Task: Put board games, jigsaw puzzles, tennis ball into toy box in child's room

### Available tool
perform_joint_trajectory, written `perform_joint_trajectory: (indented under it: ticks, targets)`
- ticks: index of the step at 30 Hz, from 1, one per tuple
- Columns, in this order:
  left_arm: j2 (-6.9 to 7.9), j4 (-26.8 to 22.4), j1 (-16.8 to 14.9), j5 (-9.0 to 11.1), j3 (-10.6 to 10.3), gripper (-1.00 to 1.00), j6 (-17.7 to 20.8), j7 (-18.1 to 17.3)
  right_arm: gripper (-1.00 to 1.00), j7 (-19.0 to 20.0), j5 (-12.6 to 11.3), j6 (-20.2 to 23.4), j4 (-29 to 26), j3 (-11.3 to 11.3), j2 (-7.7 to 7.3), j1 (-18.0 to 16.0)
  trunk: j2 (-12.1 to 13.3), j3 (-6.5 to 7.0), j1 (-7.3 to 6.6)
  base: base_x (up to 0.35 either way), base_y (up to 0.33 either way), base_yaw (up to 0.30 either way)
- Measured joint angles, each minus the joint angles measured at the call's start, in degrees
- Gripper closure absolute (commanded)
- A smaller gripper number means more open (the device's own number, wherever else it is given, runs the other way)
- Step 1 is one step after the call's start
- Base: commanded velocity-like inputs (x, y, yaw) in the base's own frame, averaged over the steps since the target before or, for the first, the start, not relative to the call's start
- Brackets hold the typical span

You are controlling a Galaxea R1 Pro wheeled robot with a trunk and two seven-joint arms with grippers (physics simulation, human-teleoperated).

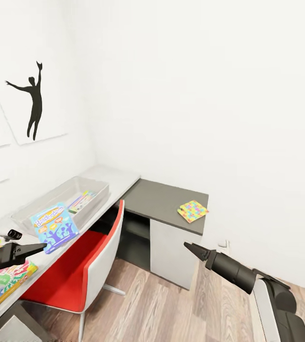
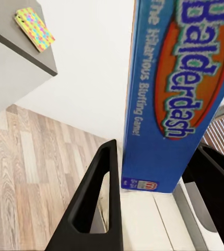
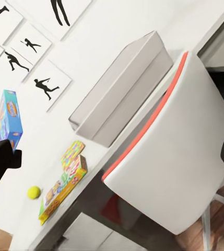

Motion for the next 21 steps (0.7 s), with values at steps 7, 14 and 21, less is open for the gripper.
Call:
perform_joint_trajectory:
  ticks: [7,14,21]
  targets:
    - [0.0,0.0,0.0,0.0,0.0,1.0,0.0,0.0,-1.0,0.2,0.0,-0.1,0.0,0.1,0.03,0.0,0.0,0.14,0.0,0.153,-0.254,0.282]
    - [0.0,0.0,0.0,0.0,0.0,1.0,0.0,0.0,-1.0,0.3,0.0,-0.1,0.0,0.1,0.01,0.0,0.0,0.28,-0.01,0.187,-0.132,0.282]
    - [-0.08,0.0,0.0,0.0,0.0,1.0,-0.1,0.0,-1.0,0.4,0.0,-0.1,0.0,-0.1,0.01,0.0,0.0,0.34,-0.01,0.262,-0.057,0.175]
